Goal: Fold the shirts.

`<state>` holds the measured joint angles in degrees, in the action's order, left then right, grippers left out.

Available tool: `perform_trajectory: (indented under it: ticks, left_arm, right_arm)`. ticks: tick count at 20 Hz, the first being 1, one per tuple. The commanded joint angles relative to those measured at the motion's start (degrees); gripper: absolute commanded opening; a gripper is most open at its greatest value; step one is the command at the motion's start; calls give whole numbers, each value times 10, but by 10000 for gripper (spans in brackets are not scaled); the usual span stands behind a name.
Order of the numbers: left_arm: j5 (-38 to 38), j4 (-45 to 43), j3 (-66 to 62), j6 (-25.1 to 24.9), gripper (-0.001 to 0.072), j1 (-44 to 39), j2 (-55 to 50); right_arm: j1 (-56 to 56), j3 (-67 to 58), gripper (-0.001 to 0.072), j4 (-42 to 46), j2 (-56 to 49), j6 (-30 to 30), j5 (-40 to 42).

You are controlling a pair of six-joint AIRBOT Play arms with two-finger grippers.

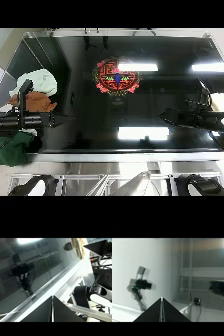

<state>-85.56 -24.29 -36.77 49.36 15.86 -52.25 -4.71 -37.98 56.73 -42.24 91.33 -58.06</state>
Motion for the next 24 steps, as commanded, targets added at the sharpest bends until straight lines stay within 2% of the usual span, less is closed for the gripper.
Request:
perform_trajectory:
  ticks: [1,8,10,12,13,15,17,19,21,24]
  left_arm:
    - [0,-1,0,0,16,0,0]
    - [2,-1,-1,0,18,2,1]
    - [3,-2,-22,0,25,25,0]
    - [12,-2,-66,11,545,70,0]
    - [27,-2,-89,16,720,99,0]
    - [76,-13,-136,17,720,163,0]
    - [159,-68,-179,17,720,204,-1]
    - [219,-146,-229,15,720,210,-27]
    - [244,-195,-275,16,720,203,-76]
    - [264,-217,-347,23,720,187,-189]
  right_arm:
    - [0,0,17,0,0,0,0]
    - [0,0,17,0,0,0,0]
    - [0,0,17,0,0,0,0]
    - [-1,0,17,0,0,0,0]
    - [0,0,17,0,0,0,0]
    - [-1,0,17,0,0,0,0]
    - [0,0,17,0,0,0,0]
    - [-1,0,17,0,0,0,0]
    - [0,0,17,0,0,0,0]
    - [-1,0,17,0,0,0,0]
